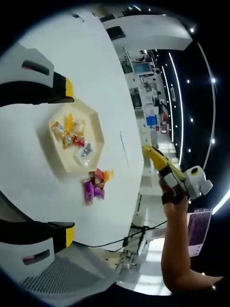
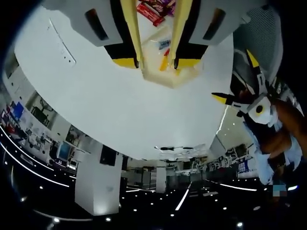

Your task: Place the target food into the container with the food tongs after gripping and lifting it, then release it inside without dropping or visibly crushing the food.

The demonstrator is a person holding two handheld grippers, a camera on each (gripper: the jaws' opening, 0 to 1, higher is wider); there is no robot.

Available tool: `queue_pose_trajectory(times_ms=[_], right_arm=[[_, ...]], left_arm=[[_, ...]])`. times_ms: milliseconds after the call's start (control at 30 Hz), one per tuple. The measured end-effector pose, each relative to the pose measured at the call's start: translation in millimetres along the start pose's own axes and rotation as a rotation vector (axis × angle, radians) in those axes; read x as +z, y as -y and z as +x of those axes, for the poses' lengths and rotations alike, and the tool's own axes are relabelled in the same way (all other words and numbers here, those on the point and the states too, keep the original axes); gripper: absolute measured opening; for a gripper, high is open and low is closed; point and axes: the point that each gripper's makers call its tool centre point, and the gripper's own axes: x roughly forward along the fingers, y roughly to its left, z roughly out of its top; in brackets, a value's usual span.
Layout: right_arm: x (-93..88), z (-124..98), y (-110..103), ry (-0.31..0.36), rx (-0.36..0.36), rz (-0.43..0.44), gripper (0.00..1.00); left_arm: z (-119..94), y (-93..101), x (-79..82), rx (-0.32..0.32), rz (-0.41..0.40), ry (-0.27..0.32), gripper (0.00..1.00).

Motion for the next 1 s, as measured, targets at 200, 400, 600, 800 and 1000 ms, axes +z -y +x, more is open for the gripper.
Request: queue_pose_trajectory(times_ms=[200, 400, 600, 800, 1000], right_arm=[[-13.2, -10.1, 14.4, 0.001, -0.041, 0.028, 0.29], [-27.9, -23.0, 24.4, -0.009, -0.067, 0.034, 0.29], [-44.9, -32.8, 31.8, -0.026, -0.093, 0.033, 0.29], [-56.5, -41.1, 41.0, -0.031, -0.128, 0.049, 0.3], [-70.0, -51.2, 48.9, -0.021, -0.163, 0.084, 0.3]], left_arm=[[-0.4, -1.1, -0.2, 0.004, -0.001, 0.0, 0.99], [-0.6, -0.5, 0.3, 0.002, -0.004, 0.001, 0.99], [-0.6, -1.4, 0.6, 0.003, -0.01, 0.006, 0.99], [0.0, 0.1, 0.9, -0.008, -0.02, 0.008, 0.99], [0.5, 0.6, 1.4, -0.014, -0.024, 0.01, 1.0]])
